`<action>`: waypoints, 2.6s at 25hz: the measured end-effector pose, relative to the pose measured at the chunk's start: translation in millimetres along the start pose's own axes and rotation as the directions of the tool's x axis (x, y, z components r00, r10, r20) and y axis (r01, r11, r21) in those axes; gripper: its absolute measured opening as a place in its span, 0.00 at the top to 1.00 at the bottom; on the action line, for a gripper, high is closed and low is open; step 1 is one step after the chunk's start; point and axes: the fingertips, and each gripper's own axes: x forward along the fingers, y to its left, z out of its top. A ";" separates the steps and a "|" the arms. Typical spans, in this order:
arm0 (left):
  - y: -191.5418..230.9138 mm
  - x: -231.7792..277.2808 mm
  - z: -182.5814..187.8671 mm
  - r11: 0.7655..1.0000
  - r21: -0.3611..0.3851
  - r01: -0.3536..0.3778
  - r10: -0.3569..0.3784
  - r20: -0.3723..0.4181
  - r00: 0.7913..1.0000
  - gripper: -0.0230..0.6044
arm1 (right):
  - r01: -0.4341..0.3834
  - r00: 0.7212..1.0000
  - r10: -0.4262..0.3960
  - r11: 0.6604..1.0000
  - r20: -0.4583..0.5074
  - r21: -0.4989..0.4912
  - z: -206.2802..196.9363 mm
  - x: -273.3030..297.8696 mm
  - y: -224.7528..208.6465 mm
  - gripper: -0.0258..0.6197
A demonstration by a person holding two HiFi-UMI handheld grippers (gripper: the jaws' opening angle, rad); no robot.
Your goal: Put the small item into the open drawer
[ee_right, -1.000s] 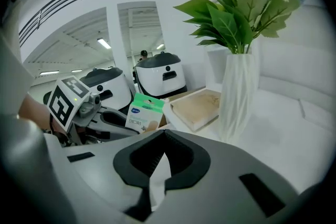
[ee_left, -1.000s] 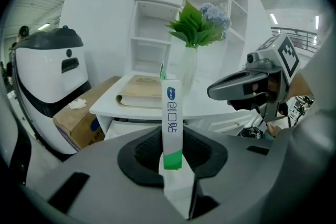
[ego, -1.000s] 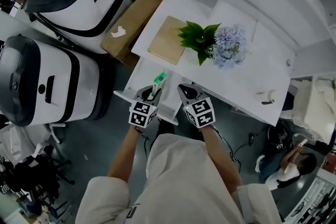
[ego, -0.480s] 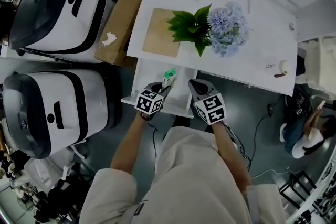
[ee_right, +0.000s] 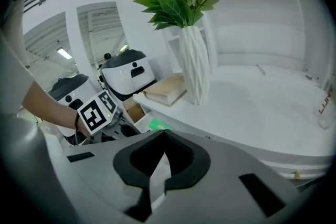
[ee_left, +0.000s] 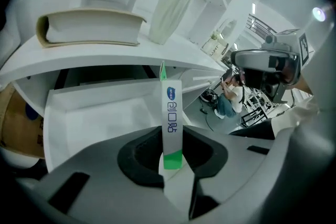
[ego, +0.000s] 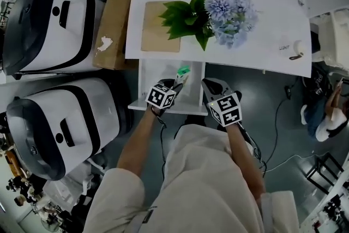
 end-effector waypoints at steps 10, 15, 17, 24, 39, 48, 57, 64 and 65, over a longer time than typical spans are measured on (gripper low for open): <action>4.7 32.7 -10.0 0.996 0.012 0.090 -0.089 -0.086 0.992 0.80 | 0.058 0.998 -0.058 0.998 -0.013 0.033 -12.5 4.9 -6.1 0.92; 16.6 50.1 -21.5 0.993 0.020 0.113 -0.109 -0.146 0.983 0.80 | 0.073 0.997 -0.073 0.997 -0.032 -0.003 -14.3 5.3 -4.7 0.92; 23.2 53.3 -21.7 0.994 -0.014 0.109 -0.110 -0.148 0.983 0.80 | 0.074 0.996 -0.074 0.997 -0.038 -0.002 -15.5 7.4 -4.3 0.92; 38.9 70.1 -31.7 0.986 -0.113 0.121 -0.139 -0.168 0.976 0.80 | 0.058 0.993 -0.058 0.998 -0.102 0.001 -32.4 12.1 3.9 0.92; 64.7 84.1 -48.1 0.957 -0.268 0.109 -0.157 -0.164 0.974 0.80 | 0.020 0.990 -0.011 0.998 -0.138 0.064 -48.0 16.2 18.7 0.92; 73.6 83.4 -50.2 0.958 -0.286 0.033 -0.093 -0.200 0.975 0.76 | 0.006 0.993 0.008 0.993 -0.119 0.122 -43.5 14.7 18.4 0.92; 80.8 78.3 -58.1 0.960 -0.280 -0.007 -0.065 -0.247 0.967 0.72 | -0.001 0.995 0.017 0.988 -0.100 0.155 -46.1 10.0 16.9 0.92; 85.9 70.3 -55.9 0.970 -0.237 -0.048 -0.016 -0.264 0.964 0.63 | -0.025 0.994 0.039 0.989 -0.099 0.147 -46.7 9.5 24.0 0.92; 86.6 68.1 -55.4 0.970 -0.238 -0.053 -0.011 -0.260 0.965 0.63 | -0.030 0.994 0.045 0.989 -0.100 0.143 -46.8 9.5 26.2 0.92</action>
